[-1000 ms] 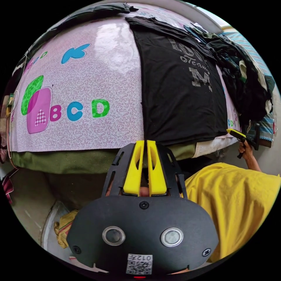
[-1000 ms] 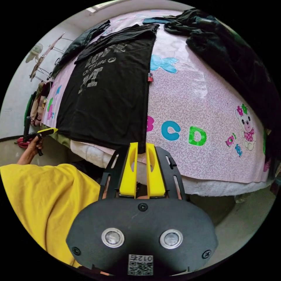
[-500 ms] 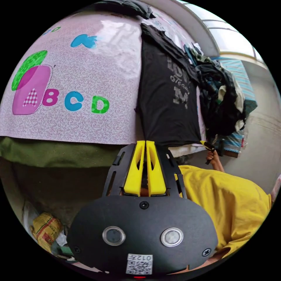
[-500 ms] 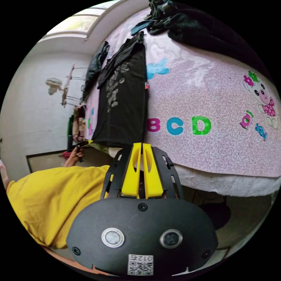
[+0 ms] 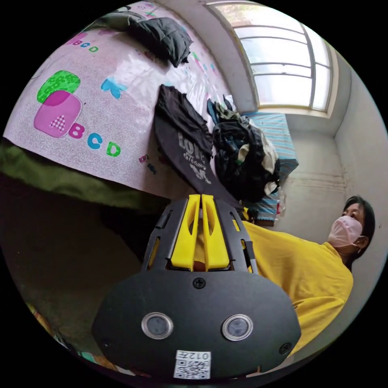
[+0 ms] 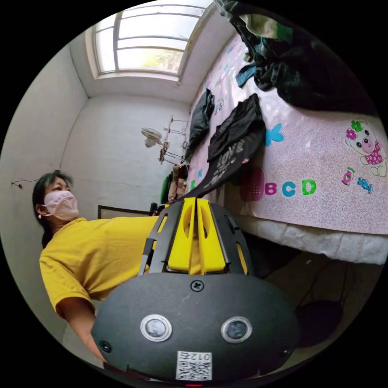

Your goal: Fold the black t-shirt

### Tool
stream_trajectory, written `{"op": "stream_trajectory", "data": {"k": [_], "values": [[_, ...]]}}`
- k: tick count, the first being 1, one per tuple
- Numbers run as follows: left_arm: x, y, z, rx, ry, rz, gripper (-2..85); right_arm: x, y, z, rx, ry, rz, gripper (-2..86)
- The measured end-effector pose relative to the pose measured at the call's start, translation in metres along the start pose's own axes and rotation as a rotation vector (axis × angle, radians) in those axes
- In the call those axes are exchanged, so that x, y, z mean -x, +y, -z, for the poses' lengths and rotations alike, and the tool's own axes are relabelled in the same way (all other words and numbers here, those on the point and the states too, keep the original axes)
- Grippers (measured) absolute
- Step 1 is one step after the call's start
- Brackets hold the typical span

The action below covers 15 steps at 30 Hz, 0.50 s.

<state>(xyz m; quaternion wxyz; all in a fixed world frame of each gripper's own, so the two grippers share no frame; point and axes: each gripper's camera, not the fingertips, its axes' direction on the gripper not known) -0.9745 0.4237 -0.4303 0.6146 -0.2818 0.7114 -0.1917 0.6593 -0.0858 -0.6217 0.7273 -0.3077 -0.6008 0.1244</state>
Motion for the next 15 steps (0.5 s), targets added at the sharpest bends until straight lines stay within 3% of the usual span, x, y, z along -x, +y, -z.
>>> {"op": "stream_trajectory", "data": {"k": [6,15], "values": [[-0.036,-0.075,0.036,-0.100,0.099,-0.050,-0.2,0.026,-0.081,0.001,-0.053,-0.034,0.084,0.4],[-0.033,-0.296,0.028,-0.099,0.174,0.009,-0.2,-0.005,-0.272,-0.037,-0.099,0.022,-0.015,0.2]]}}
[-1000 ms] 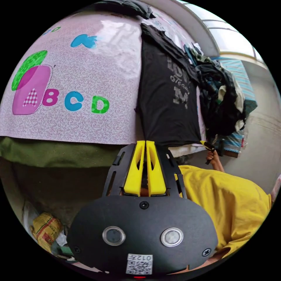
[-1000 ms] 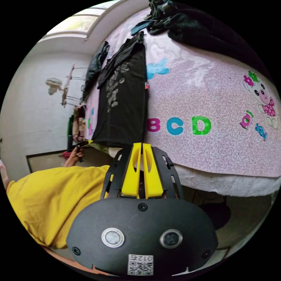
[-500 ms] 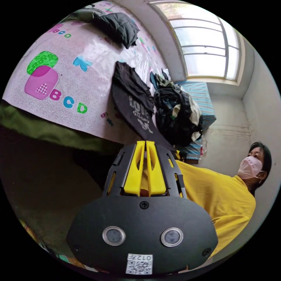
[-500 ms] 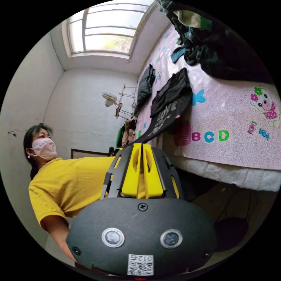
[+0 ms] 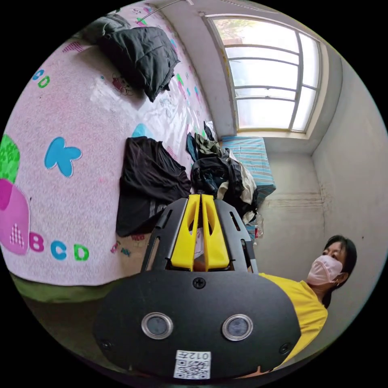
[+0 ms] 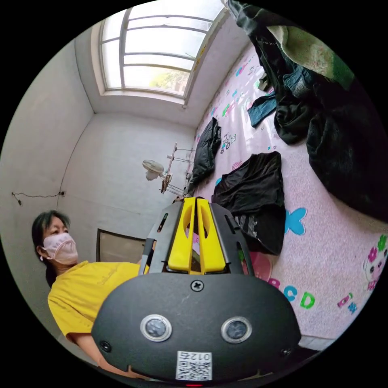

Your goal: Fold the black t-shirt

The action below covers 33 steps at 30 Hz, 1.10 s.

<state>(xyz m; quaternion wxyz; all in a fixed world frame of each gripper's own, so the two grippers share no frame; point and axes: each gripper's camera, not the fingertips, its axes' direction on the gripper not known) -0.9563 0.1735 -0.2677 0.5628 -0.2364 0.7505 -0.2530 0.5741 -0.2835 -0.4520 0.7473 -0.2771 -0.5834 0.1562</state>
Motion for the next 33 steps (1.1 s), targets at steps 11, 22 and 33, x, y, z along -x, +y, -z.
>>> {"op": "stream_trajectory", "data": {"k": [11,22,33], "values": [[0.067,-0.251,-0.092,0.102,-0.060,0.224,-0.1,-0.092,-0.204,-0.101,0.128,0.192,-0.246,0.2],[0.117,-0.341,-0.116,0.065,-0.061,0.415,0.4,-0.137,-0.288,-0.157,0.193,0.288,-0.364,0.6],[0.100,-0.338,-0.138,-0.023,-0.069,0.218,10.9,-0.100,-0.286,-0.193,0.139,0.498,-0.143,7.3]]}}
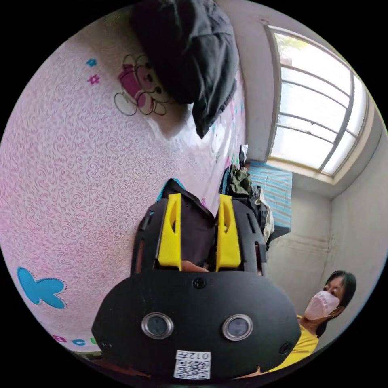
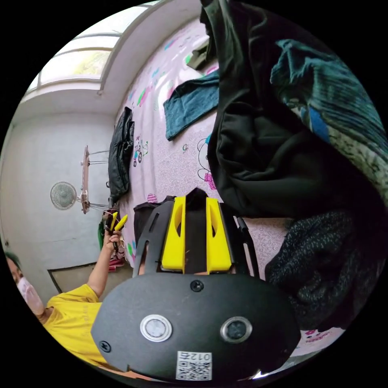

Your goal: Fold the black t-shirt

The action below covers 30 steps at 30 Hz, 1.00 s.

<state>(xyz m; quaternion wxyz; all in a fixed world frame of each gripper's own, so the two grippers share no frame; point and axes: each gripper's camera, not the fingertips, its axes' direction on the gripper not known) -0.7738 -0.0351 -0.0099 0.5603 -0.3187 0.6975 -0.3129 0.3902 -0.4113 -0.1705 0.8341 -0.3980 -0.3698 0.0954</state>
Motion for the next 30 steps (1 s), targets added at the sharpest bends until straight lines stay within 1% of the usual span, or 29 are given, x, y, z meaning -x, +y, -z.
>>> {"op": "stream_trajectory", "data": {"k": [2,4,6,8,9,10,11,14,17,19,21,24,30], "values": [[-0.007,0.006,0.003,-0.027,0.037,-0.051,12.2,0.004,0.014,0.009,-0.056,0.031,0.011,7.5],[-0.016,0.017,0.004,-0.039,0.017,-0.103,11.8,0.009,0.041,0.015,-0.083,0.050,0.039,7.3],[-0.028,0.036,-0.004,0.009,-0.093,-0.172,11.1,0.014,0.066,0.010,-0.056,0.106,0.072,7.2],[-0.038,0.079,-0.031,0.125,-0.343,-0.279,10.5,0.019,0.096,-0.002,-0.008,0.187,0.115,7.1],[-0.037,0.092,-0.038,0.154,-0.400,-0.301,10.4,0.020,0.117,-0.012,0.025,0.220,0.142,7.2],[-0.031,0.118,-0.052,0.203,-0.498,-0.324,10.4,0.020,0.138,-0.021,0.057,0.230,0.166,7.2],[-0.021,0.146,-0.064,0.248,-0.550,-0.341,10.5,0.020,0.147,-0.025,0.071,0.234,0.174,7.2],[0.013,0.202,-0.080,0.290,-0.567,-0.333,11.0,0.013,0.186,-0.042,0.114,0.250,0.174,7.5],[0.044,0.238,-0.084,0.255,-0.548,-0.287,11.8,0.000,0.206,-0.049,0.098,0.201,0.117,8.1],[0.057,0.250,-0.089,0.247,-0.539,-0.279,12.3,-0.007,0.212,-0.052,0.064,0.160,0.090,8.3],[0.065,0.258,-0.097,0.242,-0.585,-0.304,12.7,-0.009,0.215,-0.056,0.053,0.163,0.089,8.2],[0.075,0.264,-0.114,0.254,-0.618,-0.350,12.8,-0.012,0.216,-0.069,0.089,0.166,0.079,7.6],[0.093,0.268,-0.129,0.231,-0.637,-0.355,10.0,-0.016,0.220,-0.077,0.082,0.206,0.061,4.3]]}}
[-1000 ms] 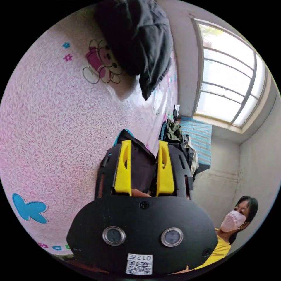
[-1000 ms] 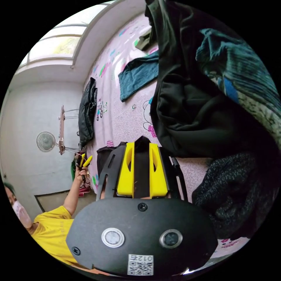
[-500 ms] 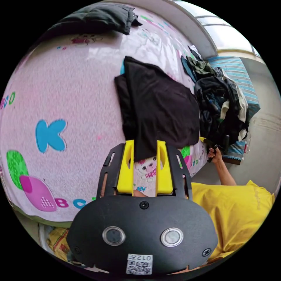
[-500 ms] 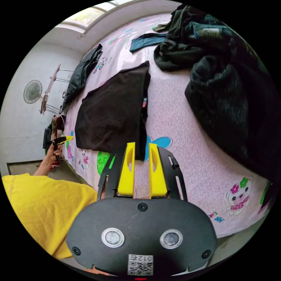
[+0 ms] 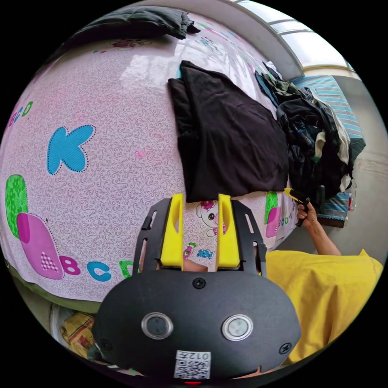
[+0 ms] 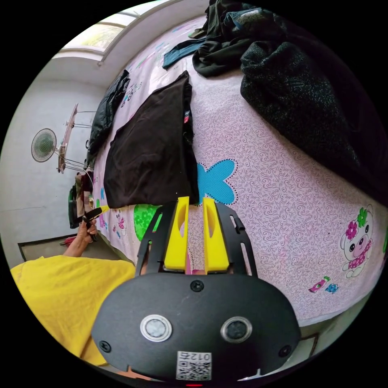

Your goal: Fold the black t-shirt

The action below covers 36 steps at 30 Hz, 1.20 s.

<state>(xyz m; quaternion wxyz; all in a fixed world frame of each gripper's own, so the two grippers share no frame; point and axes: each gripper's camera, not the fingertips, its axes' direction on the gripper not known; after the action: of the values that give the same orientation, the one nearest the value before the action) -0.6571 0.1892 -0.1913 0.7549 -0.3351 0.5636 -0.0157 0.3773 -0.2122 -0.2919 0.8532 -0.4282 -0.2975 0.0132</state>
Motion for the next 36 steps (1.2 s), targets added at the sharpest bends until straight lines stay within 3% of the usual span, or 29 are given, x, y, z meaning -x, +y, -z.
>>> {"op": "stream_trajectory", "data": {"k": [7,12,16,25,28,36], "values": [[-0.002,-0.006,-0.030,0.139,-0.068,-0.066,1.5,0.003,-0.005,-0.002,0.075,0.049,0.037,0.9],[0.040,0.002,-0.003,0.131,-0.020,-0.024,0.4,-0.006,-0.008,0.018,0.115,0.042,0.088,0.3],[0.065,0.012,-0.026,0.229,0.039,-0.025,0.4,-0.011,-0.001,-0.012,0.252,0.062,0.081,0.3],[0.112,0.047,0.017,-0.033,0.091,0.161,3.2,-0.019,0.022,-0.003,0.210,0.077,0.041,1.8],[0.107,0.039,0.041,-0.111,0.064,0.119,3.8,-0.027,0.029,0.012,0.144,0.099,0.006,1.7],[0.082,-0.048,-0.002,0.008,-0.075,-0.017,6.0,-0.012,0.030,0.016,0.082,0.055,0.014,0.6]]}}
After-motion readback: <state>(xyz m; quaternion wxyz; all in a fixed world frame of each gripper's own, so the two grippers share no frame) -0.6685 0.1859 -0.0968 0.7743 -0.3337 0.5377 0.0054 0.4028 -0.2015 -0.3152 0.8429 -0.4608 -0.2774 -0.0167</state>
